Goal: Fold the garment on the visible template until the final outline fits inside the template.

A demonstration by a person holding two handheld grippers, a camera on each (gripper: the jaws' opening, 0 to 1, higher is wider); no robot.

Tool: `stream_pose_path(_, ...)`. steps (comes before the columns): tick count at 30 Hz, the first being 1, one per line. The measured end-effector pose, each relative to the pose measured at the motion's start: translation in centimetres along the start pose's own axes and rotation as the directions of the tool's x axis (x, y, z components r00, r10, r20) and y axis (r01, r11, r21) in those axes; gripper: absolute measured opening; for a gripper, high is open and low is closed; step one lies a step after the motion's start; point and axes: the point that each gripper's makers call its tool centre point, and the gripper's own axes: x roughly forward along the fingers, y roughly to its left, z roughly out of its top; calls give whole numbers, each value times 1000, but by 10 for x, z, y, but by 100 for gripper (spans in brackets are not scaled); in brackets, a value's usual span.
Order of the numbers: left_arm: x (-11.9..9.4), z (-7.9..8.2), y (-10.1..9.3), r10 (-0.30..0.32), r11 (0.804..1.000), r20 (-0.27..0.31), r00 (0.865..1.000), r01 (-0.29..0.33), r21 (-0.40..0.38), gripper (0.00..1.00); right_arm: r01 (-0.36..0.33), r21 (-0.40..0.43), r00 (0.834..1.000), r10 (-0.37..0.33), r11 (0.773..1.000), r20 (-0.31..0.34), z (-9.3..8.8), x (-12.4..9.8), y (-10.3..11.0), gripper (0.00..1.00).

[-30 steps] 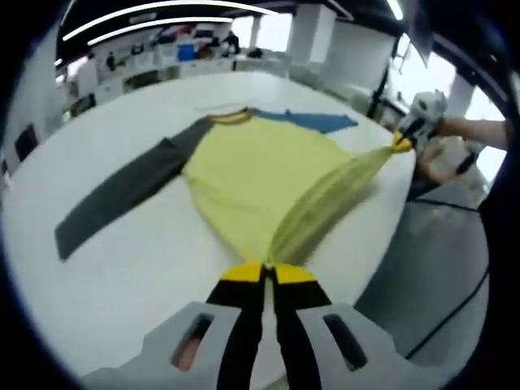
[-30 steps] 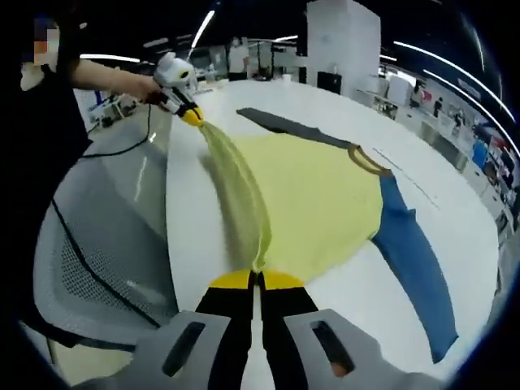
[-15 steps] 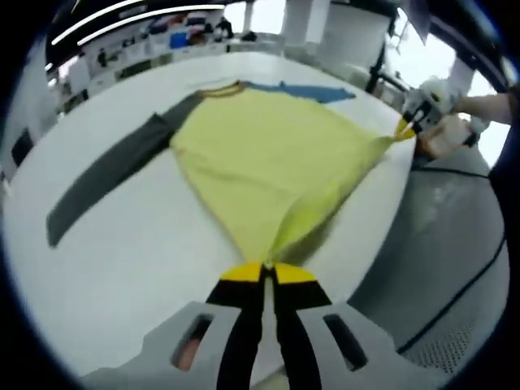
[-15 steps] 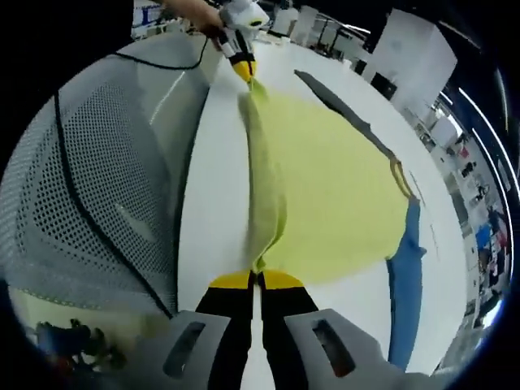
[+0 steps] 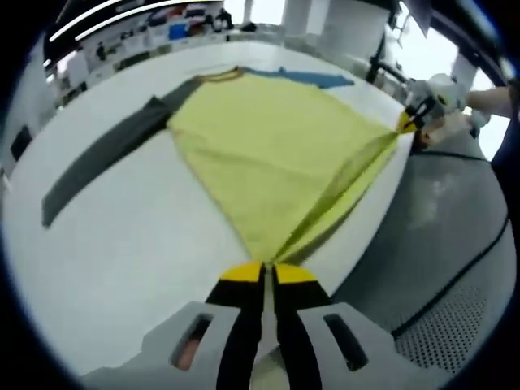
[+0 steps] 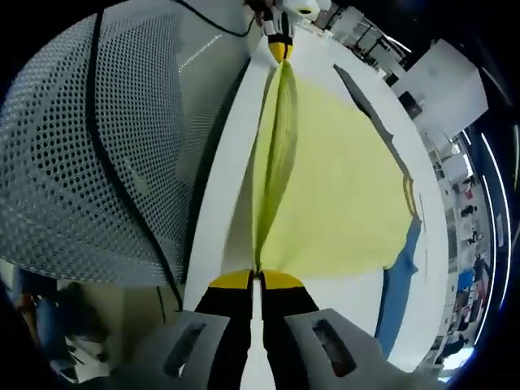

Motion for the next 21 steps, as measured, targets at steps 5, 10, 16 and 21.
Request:
stream_pose_path(5, 1, -4, -3, -7, 1000, -15, 1000, 7, 8, 0, -31, -75, 999, 28, 997, -46, -7, 2, 9, 1)
stream_pose_path(10, 1, -6, -3, -7, 1000, -26, 1000, 7, 6, 0, -40, -58, 998, 37, 998, -42, -8, 3, 14, 1)
stream_pose_path(16, 2, -9, -3, -10, 1000, -38, 999, 11, 5, 0, -38, -40, 998, 36, 998, -49, -11, 2, 15, 1)
stream_pose_path(21, 2, -12, -3, -13, 1000, -55, 998, 13, 3, 0, -24, -9, 998, 24, 1000, -57, -14, 1, 15, 1)
